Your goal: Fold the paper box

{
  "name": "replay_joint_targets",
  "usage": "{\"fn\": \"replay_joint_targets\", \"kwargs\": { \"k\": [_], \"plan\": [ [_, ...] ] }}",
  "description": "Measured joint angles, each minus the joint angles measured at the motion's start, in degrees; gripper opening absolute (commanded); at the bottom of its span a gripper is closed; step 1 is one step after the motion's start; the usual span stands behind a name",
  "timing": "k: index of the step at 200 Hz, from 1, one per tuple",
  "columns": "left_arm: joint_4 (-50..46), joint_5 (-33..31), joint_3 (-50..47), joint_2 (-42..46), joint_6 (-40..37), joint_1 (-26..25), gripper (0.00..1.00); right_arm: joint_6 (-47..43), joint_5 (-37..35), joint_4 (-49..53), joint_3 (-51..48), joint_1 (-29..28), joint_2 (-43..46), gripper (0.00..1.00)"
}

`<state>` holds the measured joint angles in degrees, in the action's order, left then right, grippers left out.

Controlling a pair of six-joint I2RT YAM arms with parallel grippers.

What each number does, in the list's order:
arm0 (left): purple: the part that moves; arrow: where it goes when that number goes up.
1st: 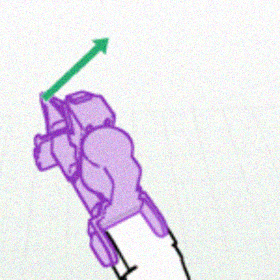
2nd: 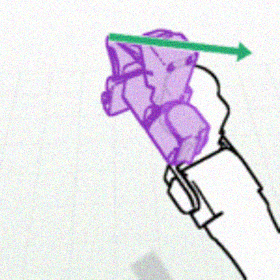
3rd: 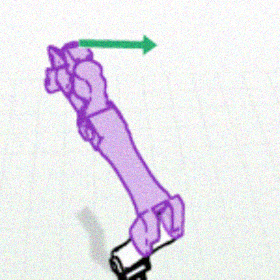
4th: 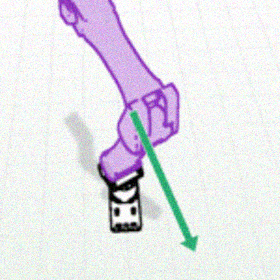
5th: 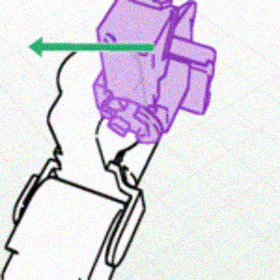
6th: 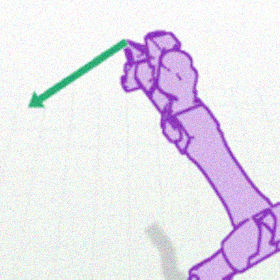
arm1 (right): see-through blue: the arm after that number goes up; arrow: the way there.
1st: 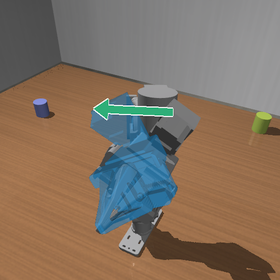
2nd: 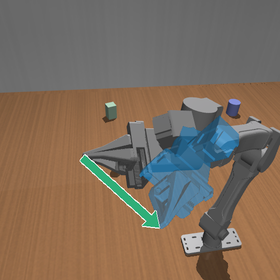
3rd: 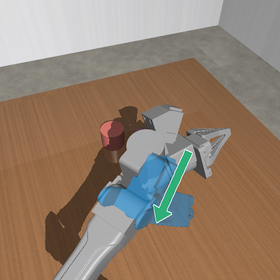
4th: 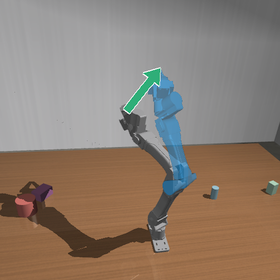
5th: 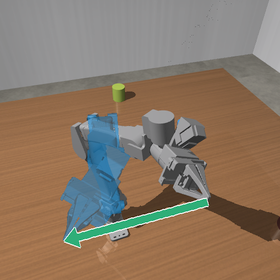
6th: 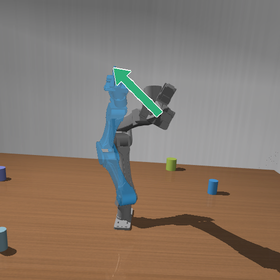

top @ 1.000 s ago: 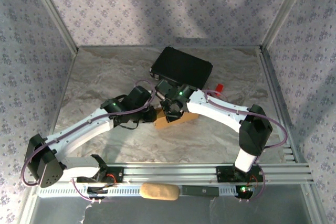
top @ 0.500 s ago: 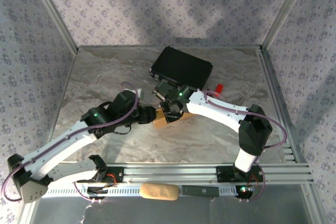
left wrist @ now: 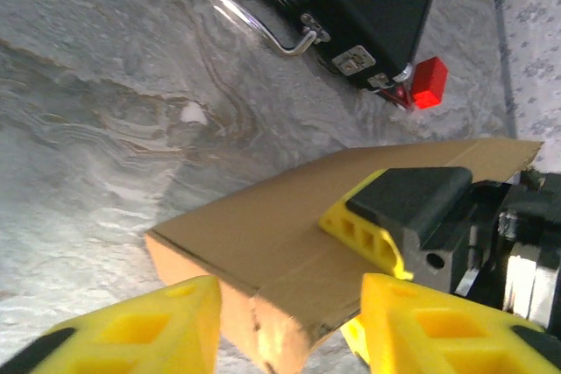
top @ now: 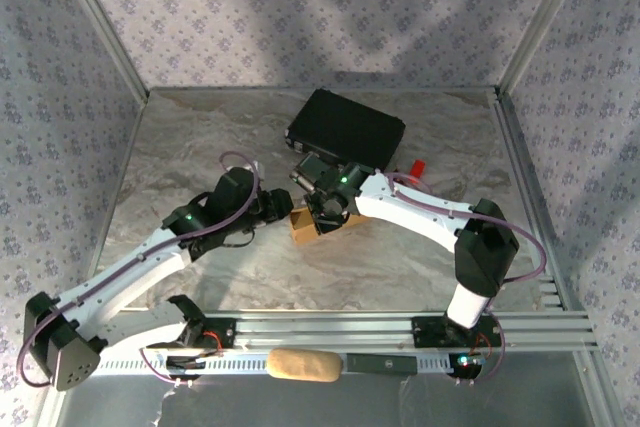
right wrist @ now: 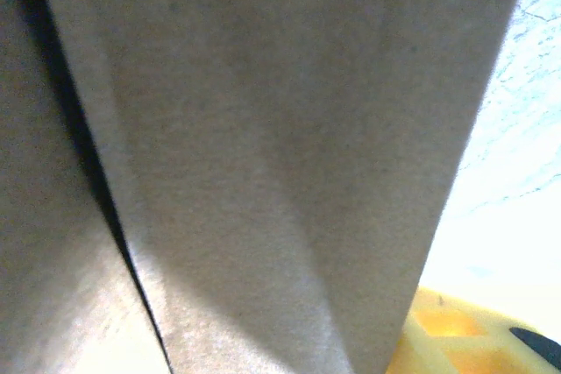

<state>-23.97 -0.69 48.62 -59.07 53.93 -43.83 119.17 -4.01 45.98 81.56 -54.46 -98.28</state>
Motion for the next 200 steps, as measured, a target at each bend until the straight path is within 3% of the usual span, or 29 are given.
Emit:
{"fn": "replay_joint_targets", "kwargs": {
  "k": [53, 97, 125, 200],
  "plan": [
    [2.08, 0.63, -1.27, -0.59, 1.49, -0.2, 0.29, 0.0, 0.02, -0.04, 0.0, 0.0, 0.0, 0.48],
    [3.23, 1.29, -3.15, -0.35, 2.16, -0.39, 0.28, 0.0, 0.46, -1.01, -0.07, 0.0, -0.15, 0.47],
    [4.55, 1.53, -3.48, -0.35, 2.64, -0.59, 0.18, 0.0, 0.48, -1.22, -0.15, 0.0, -0.13, 0.47],
    [6.25, 1.22, -4.66, 0.09, 3.17, -1.77, 0.14, 0.0, 0.9, -1.31, -0.26, 0.22, -0.13, 0.46]
  ]
}}
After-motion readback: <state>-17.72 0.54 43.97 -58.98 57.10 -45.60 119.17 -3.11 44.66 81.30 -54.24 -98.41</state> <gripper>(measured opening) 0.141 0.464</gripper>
